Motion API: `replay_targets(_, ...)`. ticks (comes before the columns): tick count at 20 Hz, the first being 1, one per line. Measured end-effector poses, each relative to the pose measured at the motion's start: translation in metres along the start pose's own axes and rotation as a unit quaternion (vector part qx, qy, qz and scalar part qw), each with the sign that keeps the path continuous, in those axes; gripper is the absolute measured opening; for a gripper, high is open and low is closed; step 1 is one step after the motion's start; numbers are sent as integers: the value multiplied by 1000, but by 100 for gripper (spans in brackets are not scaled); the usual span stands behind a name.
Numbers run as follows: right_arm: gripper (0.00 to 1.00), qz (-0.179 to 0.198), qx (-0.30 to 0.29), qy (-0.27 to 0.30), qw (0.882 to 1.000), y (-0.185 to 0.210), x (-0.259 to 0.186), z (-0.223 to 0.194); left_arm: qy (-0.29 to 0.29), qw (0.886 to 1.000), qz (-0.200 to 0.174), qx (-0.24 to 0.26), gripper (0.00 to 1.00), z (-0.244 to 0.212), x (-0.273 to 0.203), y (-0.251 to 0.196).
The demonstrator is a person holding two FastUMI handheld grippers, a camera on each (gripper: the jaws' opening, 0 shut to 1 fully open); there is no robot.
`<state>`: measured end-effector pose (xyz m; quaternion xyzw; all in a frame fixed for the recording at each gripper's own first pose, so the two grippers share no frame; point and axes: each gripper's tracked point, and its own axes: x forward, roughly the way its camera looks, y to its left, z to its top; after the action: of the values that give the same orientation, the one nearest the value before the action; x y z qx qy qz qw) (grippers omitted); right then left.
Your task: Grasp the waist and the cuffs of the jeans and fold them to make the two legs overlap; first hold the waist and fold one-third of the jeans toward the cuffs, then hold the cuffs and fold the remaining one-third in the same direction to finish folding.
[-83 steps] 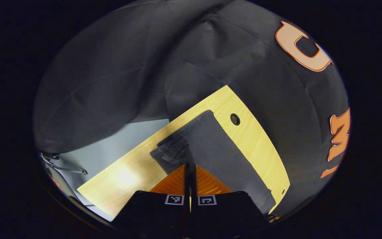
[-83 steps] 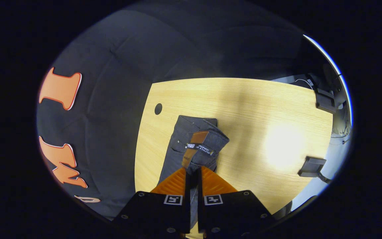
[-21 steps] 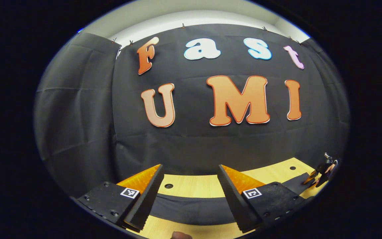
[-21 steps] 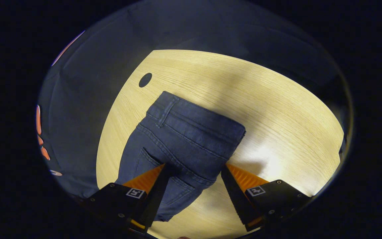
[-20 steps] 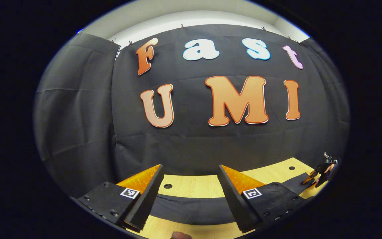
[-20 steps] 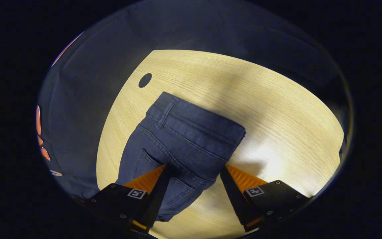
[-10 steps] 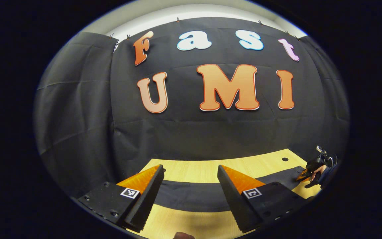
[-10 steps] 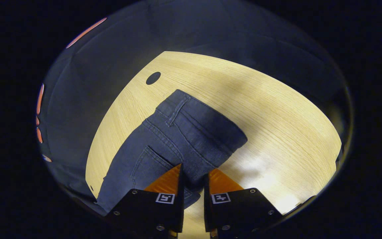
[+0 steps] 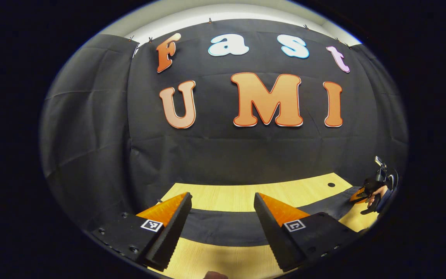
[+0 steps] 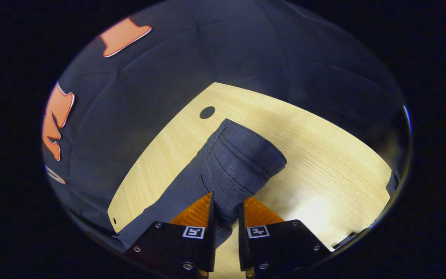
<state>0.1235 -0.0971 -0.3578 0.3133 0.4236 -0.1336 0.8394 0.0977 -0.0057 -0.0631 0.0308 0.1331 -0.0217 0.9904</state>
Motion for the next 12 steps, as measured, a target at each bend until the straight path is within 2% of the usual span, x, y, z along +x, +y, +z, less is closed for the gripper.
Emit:
replay_targets(4,25,29,-35,-34,998,34,-45,6,10,1000,-11,-17,97,-6,4,16)
replay_targets(12,25,64,-91,-76,991,106,-90,-8,9,999,-24,-30,97,-10,11,52)
